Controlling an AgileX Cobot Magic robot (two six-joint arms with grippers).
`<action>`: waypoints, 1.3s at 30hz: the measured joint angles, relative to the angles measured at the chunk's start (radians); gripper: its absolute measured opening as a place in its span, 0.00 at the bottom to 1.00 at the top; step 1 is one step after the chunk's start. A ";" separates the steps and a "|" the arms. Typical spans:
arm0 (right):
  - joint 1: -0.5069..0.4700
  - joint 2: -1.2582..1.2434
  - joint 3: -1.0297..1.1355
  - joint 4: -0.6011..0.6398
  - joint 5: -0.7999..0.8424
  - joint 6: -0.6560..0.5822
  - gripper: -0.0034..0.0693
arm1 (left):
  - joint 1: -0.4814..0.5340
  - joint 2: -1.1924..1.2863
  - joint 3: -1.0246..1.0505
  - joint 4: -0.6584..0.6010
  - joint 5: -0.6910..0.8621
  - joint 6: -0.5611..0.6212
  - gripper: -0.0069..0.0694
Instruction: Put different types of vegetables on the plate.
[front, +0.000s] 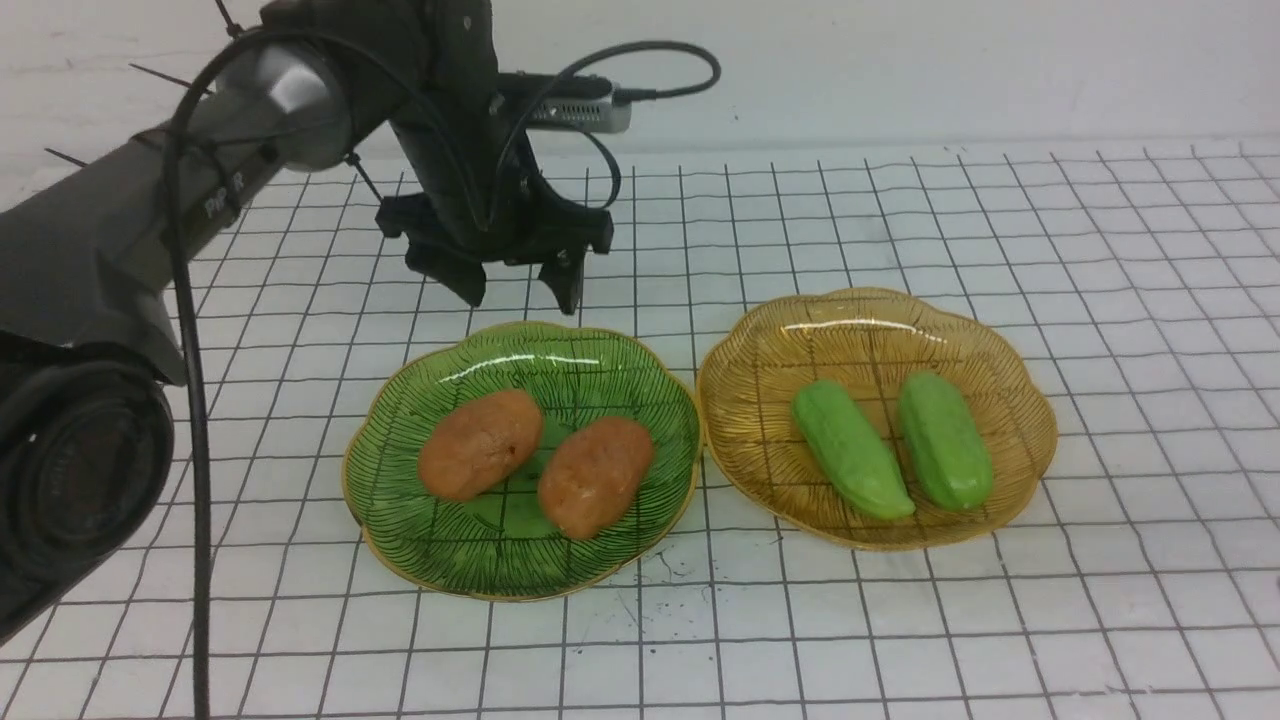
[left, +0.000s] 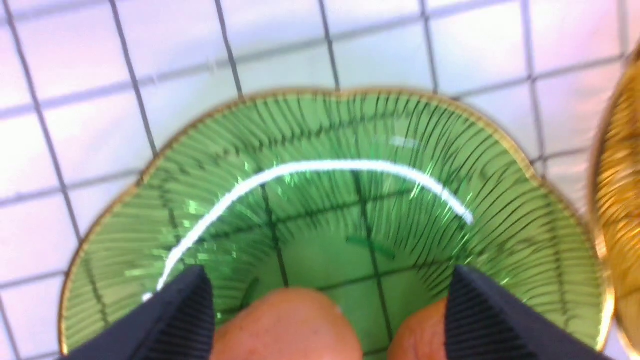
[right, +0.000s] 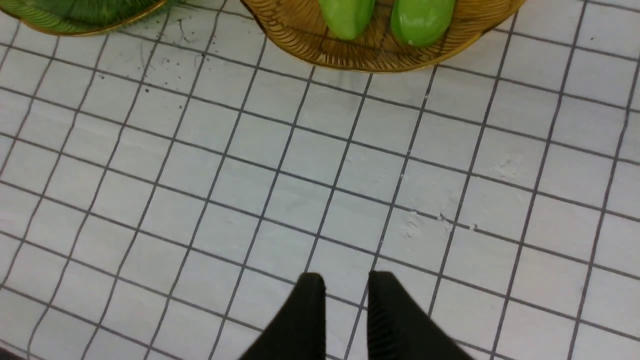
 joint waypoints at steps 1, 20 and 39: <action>0.000 -0.065 0.042 0.000 -0.044 -0.004 0.16 | 0.000 -0.001 -0.008 0.000 0.000 0.000 0.75; 0.000 -0.424 0.540 0.002 -0.972 -0.086 0.03 | 0.000 -0.025 -0.021 0.001 0.004 0.166 0.08; -0.002 -0.509 0.605 0.002 -0.951 -0.080 0.03 | 0.000 -0.238 -0.022 0.006 0.021 0.224 0.08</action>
